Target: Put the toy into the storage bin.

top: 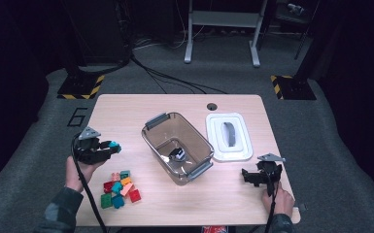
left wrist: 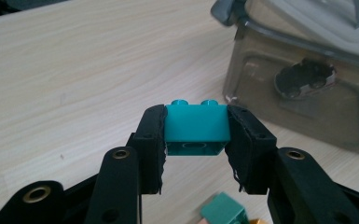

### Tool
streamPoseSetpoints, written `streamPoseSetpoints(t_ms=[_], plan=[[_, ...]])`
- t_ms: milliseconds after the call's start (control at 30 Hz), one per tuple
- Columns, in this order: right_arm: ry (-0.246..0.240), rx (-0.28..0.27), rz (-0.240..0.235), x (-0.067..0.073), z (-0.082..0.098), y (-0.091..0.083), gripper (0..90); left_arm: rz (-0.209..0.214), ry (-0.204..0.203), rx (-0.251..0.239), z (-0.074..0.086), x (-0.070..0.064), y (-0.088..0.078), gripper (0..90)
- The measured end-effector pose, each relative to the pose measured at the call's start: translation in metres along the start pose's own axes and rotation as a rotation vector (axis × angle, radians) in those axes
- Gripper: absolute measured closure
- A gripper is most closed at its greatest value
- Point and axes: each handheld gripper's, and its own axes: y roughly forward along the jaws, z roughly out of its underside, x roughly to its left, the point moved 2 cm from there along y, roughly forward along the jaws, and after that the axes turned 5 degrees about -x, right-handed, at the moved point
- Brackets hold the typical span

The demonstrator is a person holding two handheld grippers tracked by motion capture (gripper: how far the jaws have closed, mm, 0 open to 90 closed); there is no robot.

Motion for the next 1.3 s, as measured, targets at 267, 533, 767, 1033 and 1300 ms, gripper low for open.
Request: streamPoseSetpoints(t_ms=[267, 533, 767, 1033, 1300], plan=[[-0.002, -0.001, -0.003, 0.0, 0.0, 0.0, 0.0, 0.021, 0.048, -0.02, -0.026, -0.008, 0.007, 59.2], [0.001, 0.002, -0.004, 0.0, 0.0, 0.0, 0.0, 0.059, 0.098, -0.051, -0.056, -0.022, 0.013, 59.2], [0.0, 0.001, -0.004, 0.0, 0.0, 0.0, 0.0, 0.114, 0.143, -0.045, -0.074, -0.043, 0.029, 59.2], [0.0, 0.001, -0.005, 0.0, 0.0, 0.0, 0.0, 0.205, 0.187, 0.023, -0.076, -0.064, 0.052, 59.2], [0.0, 0.001, -0.005, 0.0, 0.0, 0.0, 0.0, 0.243, 0.21, 0.121, -0.068, -0.073, 0.064, 59.1]])
